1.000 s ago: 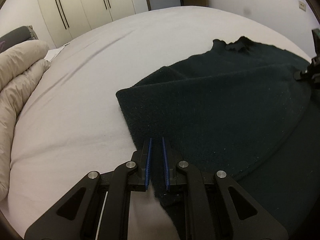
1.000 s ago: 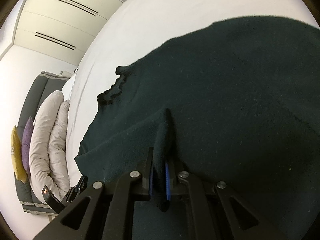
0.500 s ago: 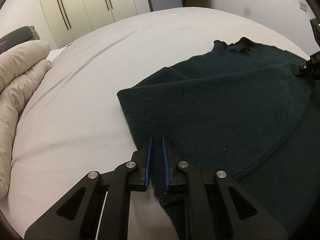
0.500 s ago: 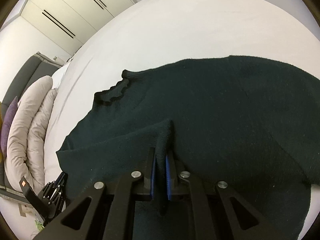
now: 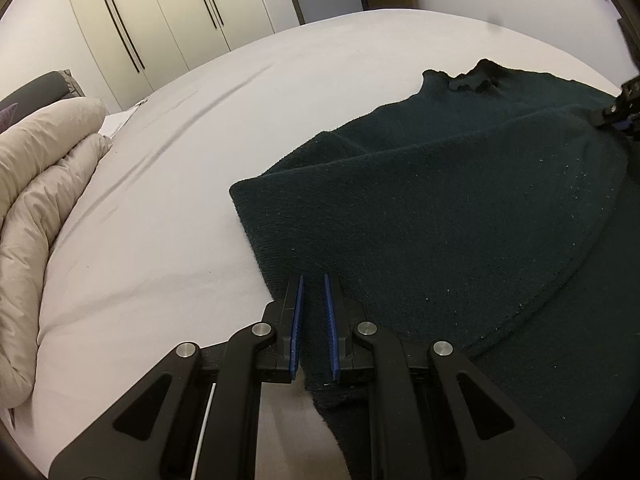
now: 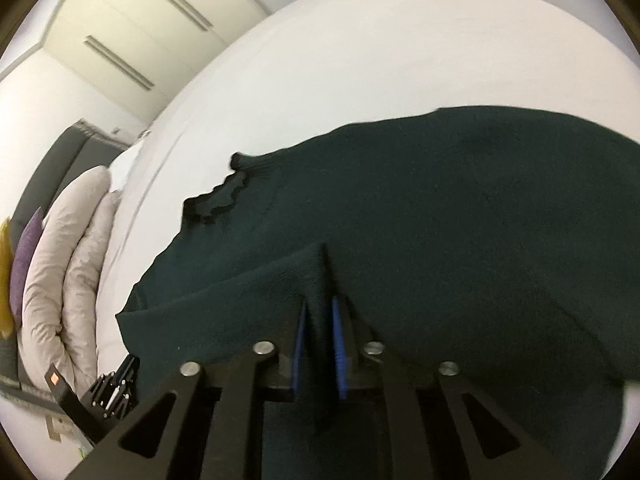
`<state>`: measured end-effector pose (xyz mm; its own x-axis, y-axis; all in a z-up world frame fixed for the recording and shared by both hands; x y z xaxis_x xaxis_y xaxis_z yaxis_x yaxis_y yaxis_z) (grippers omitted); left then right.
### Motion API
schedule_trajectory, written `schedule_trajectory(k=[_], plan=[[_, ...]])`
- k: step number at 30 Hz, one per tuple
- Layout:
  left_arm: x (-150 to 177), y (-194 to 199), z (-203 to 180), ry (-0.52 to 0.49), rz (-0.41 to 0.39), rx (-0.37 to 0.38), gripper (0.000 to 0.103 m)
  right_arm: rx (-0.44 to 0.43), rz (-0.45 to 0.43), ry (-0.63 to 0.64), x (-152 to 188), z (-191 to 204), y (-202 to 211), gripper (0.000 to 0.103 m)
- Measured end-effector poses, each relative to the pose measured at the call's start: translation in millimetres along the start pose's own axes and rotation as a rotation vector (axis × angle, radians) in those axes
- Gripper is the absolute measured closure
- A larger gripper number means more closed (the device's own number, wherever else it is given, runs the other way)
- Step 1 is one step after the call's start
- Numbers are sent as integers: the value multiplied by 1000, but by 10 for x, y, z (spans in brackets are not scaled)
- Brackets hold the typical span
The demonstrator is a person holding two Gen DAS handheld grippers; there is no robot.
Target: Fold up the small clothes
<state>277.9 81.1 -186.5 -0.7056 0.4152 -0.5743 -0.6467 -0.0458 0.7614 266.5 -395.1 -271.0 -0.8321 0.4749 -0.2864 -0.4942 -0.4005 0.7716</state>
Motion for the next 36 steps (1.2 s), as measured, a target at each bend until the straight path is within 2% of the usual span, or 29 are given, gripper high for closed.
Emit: schedule_trajectory(k=[1,2,3,4,5,7,9,11,12,13,14,15,17,19,21,22,23,24,25,26,27,28,29,30,32,34,36], plan=[[-1,-3,1,0,0,-1,93,45,-41,-22,-24,-30,108,67],[-2,-7,0,-1,-1,-4,93,101,-131,-33,-63,-29,287,61],[-2,-8,-2,-4,-1,-8,93,114,-186,-24,-69,26,398,61],[-2,-10,-7,-7,-2,-13,93,80,-214,3,-40,184,477,61],[-3,-12,-11,-10,-3,-17,93,32,-205,21,3,324,478,61],[-9,-20,-20,-15,-3,-25,93,-151,-99,69,219,789,299,61],[-8,-24,-23,-16,-4,-28,93,-269,7,108,405,1118,52,61],[-7,-32,-30,-12,-2,-24,93,-337,100,101,549,1298,-285,61],[-6,-37,-31,-9,-1,-21,93,-344,126,90,571,1301,-420,61],[-5,-41,-29,-5,0,-16,93,-331,135,70,561,1248,-549,66],[-2,-44,-24,-2,1,-12,93,-339,127,33,507,1128,-650,87],[-2,-44,-20,1,1,-9,93,-364,118,-9,448,1023,-676,103],[0,-46,-14,5,1,-4,93,-423,71,-140,288,682,-599,103],[3,-42,-5,6,1,-3,93,-415,-23,-175,130,370,-399,103],[6,-41,2,7,1,-1,93,-318,-137,-214,-8,-128,-89,102],[5,-41,2,9,1,0,93,-290,-174,-264,-43,-395,63,98],[3,-39,3,14,-2,4,93,-215,-224,-338,-53,-774,288,97],[4,-37,12,21,-5,10,93,-178,-262,-379,-42,-1016,492,97],[5,-34,24,30,-8,18,93,-172,-294,-409,-21,-1214,720,93],[6,-27,43,47,-13,33,93,-171,-337,-439,41,-1437,1062,67],[3,-16,73,70,-19,54,93,-150,-364,-454,88,-1580,1278,31],[2,3,103,89,-22,69,93,-111,-401,-484,166,-1765,1532,20],[3,37,147,115,-24,82,93,-69,-461,-535,264,-1993,1826,13],[4,78,204,146,-21,80,92,-60,-512,-578,353,-2196,2089,13],[23,235,345,222,-30,66,93,-83,-556,-660,517,-2582,2469,13],[19,445,418,274,-54,69,92,-90,-559,-757,653,-2904,2623,15],[15,691,428,312,-85,73,93,-140,-533,-860,765,-3163,2625,24]])
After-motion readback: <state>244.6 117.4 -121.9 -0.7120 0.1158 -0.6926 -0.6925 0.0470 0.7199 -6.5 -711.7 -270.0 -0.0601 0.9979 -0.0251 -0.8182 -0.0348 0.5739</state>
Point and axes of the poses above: each gripper's, at about its wrist camera, not at the fingertips, and y roughly against the way its jaws point, z to its left, x to its underside, the point moved 8 cm from there along -y, roughly the way its jaws point, and after that the axes turned 3 degrees about -y, right-handed, at the moved point
